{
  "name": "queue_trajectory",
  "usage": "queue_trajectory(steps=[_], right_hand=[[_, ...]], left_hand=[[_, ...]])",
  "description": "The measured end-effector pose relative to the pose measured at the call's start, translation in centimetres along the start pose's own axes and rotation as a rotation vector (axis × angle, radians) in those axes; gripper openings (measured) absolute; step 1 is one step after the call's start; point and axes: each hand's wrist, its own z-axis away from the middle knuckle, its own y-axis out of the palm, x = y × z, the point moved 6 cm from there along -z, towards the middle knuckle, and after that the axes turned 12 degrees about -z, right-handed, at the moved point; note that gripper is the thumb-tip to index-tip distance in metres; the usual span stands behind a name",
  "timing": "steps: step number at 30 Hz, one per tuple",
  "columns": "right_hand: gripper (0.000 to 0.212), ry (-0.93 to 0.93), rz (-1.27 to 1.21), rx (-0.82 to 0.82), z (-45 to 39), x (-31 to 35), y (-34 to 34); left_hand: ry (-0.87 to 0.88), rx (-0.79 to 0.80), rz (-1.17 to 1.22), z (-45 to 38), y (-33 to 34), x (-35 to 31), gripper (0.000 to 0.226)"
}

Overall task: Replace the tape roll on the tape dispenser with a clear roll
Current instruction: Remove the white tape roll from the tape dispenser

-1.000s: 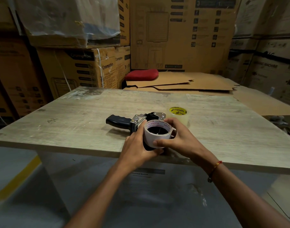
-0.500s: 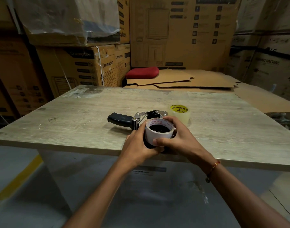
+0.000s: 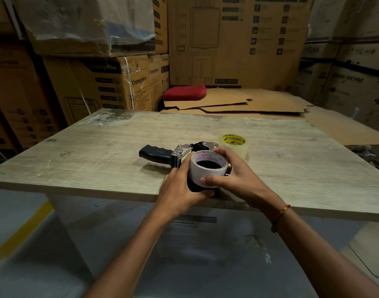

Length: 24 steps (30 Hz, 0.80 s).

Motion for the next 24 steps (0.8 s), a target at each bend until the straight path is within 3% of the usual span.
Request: queue_trajectory(steps=[6, 10, 16, 20, 24], right_hand=[[0.078, -0.170, 0.169, -0.185, 1.2, 1.2, 1.5], [0.083, -0.200, 0.189, -0.207, 1.3, 1.3, 1.7], [0.081, -0.082, -0.002, -0.119, 0.4, 0.6, 0.2], [0.069, -0.055, -0.368, -0.196, 0.4, 1.4, -1.2], [0.076, -0.079, -0.277, -0.193, 0.1, 1.8, -0.8]], left_hand=[[-0.023, 0.003, 0.017, -0.3, 0.0, 0.1, 0.100], [-0.031, 0.016, 0.042, -0.3, 0.0, 0.4, 0.100], [-0.034, 0.041, 0.054, -0.2, -0.1, 0.4, 0.097], [-0.022, 0.042, 0.024, -0.3, 0.0, 0.6, 0.086], [-0.013, 0.024, -0.007, -0.4, 0.1, 0.2, 0.082]])
